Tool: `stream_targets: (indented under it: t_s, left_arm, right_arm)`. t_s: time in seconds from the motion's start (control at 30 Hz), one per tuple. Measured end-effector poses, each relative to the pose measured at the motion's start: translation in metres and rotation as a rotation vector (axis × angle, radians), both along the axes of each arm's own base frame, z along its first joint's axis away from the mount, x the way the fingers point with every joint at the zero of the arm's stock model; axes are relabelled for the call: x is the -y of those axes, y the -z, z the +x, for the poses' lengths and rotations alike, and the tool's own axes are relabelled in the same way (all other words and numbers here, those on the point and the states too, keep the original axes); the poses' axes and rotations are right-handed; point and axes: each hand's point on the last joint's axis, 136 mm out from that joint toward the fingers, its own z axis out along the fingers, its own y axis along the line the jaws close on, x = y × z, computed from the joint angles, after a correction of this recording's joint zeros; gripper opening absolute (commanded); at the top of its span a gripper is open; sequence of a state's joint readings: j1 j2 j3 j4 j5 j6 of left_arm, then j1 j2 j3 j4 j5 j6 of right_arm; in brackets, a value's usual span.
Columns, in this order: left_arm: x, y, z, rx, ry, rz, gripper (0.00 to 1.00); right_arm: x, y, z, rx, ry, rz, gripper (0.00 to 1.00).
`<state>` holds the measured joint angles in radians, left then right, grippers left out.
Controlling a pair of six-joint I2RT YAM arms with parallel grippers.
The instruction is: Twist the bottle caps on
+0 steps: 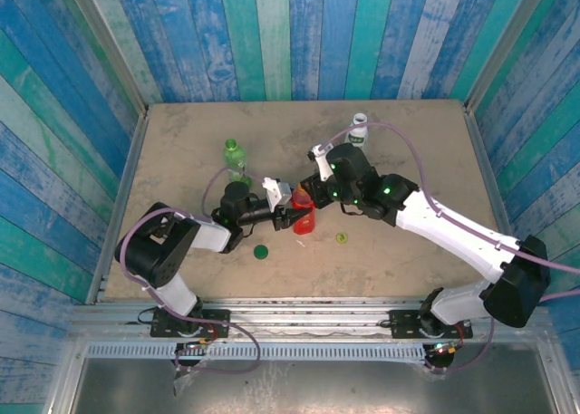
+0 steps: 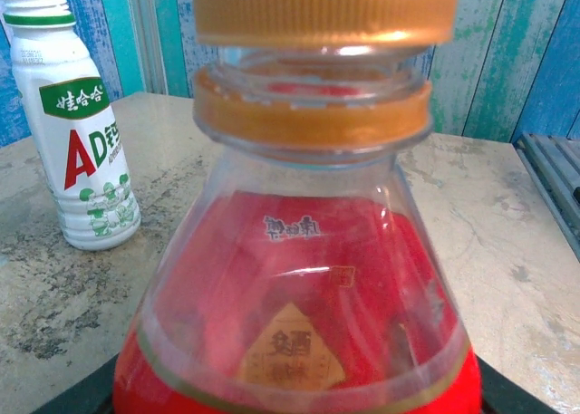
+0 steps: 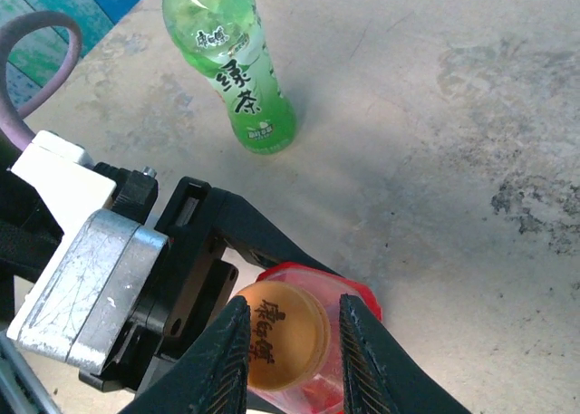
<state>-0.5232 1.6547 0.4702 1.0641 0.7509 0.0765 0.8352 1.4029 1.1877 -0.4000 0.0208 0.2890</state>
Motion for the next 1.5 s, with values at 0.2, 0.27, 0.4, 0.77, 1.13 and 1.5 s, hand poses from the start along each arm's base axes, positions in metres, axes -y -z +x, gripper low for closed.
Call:
stream_targets:
  t_s: [0.2,0.27,0.4,0.77,1.13,1.5]
  left_arm:
    - [0.0,0.0,0.0,-0.005,-0.001,0.0,0.53]
    - [0.0,0.0,0.0,-0.005,0.0,-0.001,0.53]
    - [0.0,0.0,-0.001,-0.003,0.005,-0.001,0.51]
    - [0.002,0.0,-0.003,0.003,0.012,0.0,0.52]
    - [0.003,0.0,-0.003,0.007,0.012,-0.003,0.52]
    - [0.003,0.0,-0.003,0.008,0.012,-0.003,0.52]
  right_arm:
    - [-0.004,-0.001,0.004,0.018,0.02,-0.041,0.29]
    - [-0.003,-0.002,0.004,0.019,0.025,-0.052,0.29]
    - [-0.004,-0.006,0.003,0.013,0.022,-0.062,0.34]
    - [-0.005,-0.005,-0.003,-0.082,-0.03,-0.197,0.44]
    - [0.004,-0.006,-0.007,-0.102,-0.01,-0.23,0.55]
    - [0.001,-0.013,-0.004,-0.12,0.016,-0.182,0.44]
